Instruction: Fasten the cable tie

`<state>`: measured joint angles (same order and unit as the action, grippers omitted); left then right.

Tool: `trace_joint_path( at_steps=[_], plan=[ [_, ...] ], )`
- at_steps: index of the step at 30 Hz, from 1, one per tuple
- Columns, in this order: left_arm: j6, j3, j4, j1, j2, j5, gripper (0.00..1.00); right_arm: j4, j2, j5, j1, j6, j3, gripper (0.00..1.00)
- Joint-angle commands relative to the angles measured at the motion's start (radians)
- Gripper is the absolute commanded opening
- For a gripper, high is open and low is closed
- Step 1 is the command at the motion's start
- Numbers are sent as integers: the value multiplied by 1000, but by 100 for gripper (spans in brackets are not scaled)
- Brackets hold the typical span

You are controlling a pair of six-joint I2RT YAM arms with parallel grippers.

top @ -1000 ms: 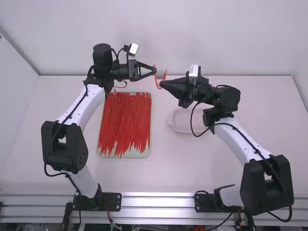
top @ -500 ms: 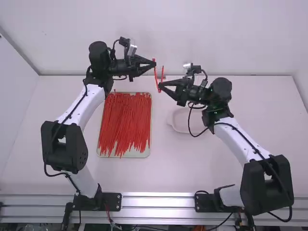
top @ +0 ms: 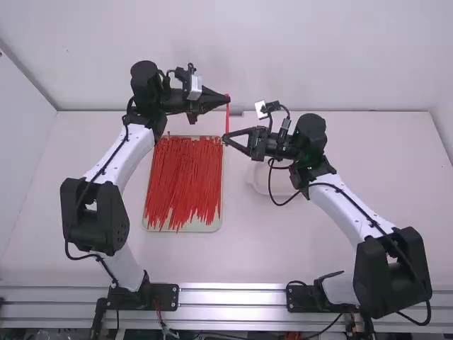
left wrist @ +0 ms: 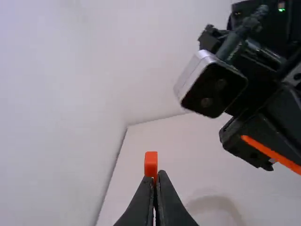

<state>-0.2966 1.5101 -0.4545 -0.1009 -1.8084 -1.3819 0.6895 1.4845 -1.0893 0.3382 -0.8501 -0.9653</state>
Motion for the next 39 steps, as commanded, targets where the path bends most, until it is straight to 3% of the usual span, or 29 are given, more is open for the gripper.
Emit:
trace_joint_path(
  at_steps=[1,7,39],
  plan=[
    [-96,26,-7,9,6,-28,2,6,-13,-9,4,-50,2,0],
    [-150,26,-16,9,6,-129,2,2,-13,7,4,-68,2,0],
    [-236,21,-8,21,6,-173,2,-21,-13,64,22,-89,2,0]
  ],
)
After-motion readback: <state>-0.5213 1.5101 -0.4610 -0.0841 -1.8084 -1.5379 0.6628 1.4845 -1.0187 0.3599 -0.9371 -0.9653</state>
